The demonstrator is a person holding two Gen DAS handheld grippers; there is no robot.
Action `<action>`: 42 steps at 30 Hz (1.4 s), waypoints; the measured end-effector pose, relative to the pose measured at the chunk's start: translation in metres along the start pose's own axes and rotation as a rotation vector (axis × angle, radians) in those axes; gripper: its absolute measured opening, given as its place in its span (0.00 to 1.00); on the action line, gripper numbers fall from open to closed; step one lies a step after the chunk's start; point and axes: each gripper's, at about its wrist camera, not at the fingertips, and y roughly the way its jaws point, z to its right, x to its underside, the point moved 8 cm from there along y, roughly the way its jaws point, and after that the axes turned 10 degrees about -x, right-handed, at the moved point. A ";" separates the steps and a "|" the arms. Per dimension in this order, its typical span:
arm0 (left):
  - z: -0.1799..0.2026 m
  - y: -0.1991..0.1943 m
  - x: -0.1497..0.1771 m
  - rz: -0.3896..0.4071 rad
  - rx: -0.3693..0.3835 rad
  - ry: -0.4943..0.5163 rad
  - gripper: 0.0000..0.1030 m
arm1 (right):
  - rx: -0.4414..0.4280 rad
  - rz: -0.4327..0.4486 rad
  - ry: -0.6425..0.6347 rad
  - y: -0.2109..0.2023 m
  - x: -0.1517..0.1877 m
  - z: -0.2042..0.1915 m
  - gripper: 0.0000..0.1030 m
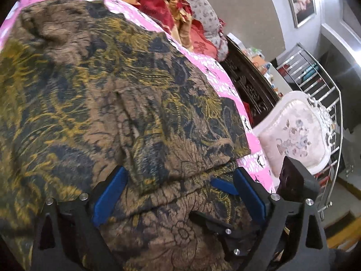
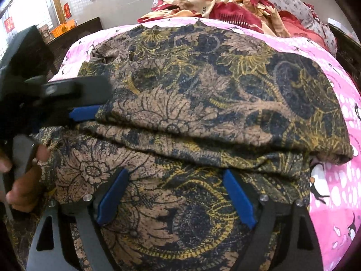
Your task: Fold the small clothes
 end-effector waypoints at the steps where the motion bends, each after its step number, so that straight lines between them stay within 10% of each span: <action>1: -0.003 0.001 -0.002 0.004 -0.002 -0.020 0.75 | -0.001 0.000 0.000 0.001 -0.001 0.000 0.88; 11: 0.004 0.029 -0.019 0.032 -0.071 0.033 0.83 | -0.001 -0.001 -0.002 0.001 -0.001 0.000 0.88; 18: 0.011 0.012 -0.026 0.003 0.167 -0.119 0.73 | -0.005 0.000 0.001 0.001 -0.002 -0.001 0.89; 23: -0.008 0.032 -0.034 -0.015 0.022 -0.114 0.35 | -0.006 0.001 0.001 0.002 -0.002 0.000 0.89; 25: -0.009 0.035 -0.033 -0.032 -0.036 -0.097 0.01 | -0.011 0.002 0.005 0.002 -0.002 0.001 0.89; 33: 0.019 -0.048 -0.050 0.105 -0.132 0.158 0.00 | -0.010 0.002 0.003 0.002 -0.002 0.001 0.89; 42: -0.097 -0.062 -0.068 0.084 -0.425 0.156 0.00 | -0.012 -0.001 0.002 0.003 -0.002 0.000 0.90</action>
